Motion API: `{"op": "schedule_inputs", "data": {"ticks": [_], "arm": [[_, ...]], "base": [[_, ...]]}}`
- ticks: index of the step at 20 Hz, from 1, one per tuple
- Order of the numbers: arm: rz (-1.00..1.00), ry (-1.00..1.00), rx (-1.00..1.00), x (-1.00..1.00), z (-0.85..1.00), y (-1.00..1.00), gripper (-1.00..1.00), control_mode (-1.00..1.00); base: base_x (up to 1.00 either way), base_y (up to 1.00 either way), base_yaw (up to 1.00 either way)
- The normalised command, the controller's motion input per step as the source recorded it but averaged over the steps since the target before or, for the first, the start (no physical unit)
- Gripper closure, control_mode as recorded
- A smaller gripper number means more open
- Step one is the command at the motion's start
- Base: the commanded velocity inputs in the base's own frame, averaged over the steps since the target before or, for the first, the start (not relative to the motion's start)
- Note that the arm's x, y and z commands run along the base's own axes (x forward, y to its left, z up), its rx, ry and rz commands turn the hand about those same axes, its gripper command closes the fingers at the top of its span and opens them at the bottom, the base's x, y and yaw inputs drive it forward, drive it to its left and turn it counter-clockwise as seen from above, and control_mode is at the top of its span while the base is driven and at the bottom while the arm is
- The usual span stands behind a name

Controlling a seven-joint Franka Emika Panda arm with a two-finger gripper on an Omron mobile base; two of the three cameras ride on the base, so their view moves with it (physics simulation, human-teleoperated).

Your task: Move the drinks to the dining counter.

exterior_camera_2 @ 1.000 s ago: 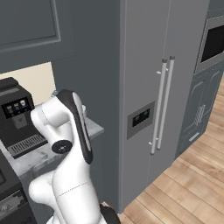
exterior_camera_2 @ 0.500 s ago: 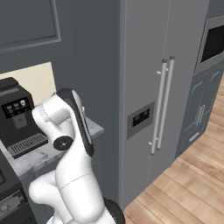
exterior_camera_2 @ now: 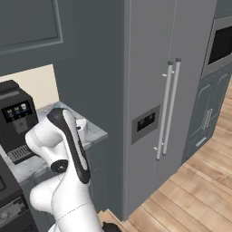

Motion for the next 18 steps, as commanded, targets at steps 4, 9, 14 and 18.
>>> {"op": "schedule_inputs", "data": {"ticks": [4,9,14,18], "arm": [[-0.08,0.05,-0.08,-0.29,0.00,-0.10,1.00,1.00],[0.00,0.00,0.00,0.00,0.00,0.00,1.00,1.00],[0.00,0.00,0.00,0.00,0.00,0.00,1.00,1.00],[0.00,0.00,0.00,0.00,0.00,0.00,1.00,1.00]], "base": [[-0.30,-0.11,-0.10],[-0.72,-0.56,-0.30],[-0.39,-0.89,-0.54],[0.00,-0.92,-0.66]]}}
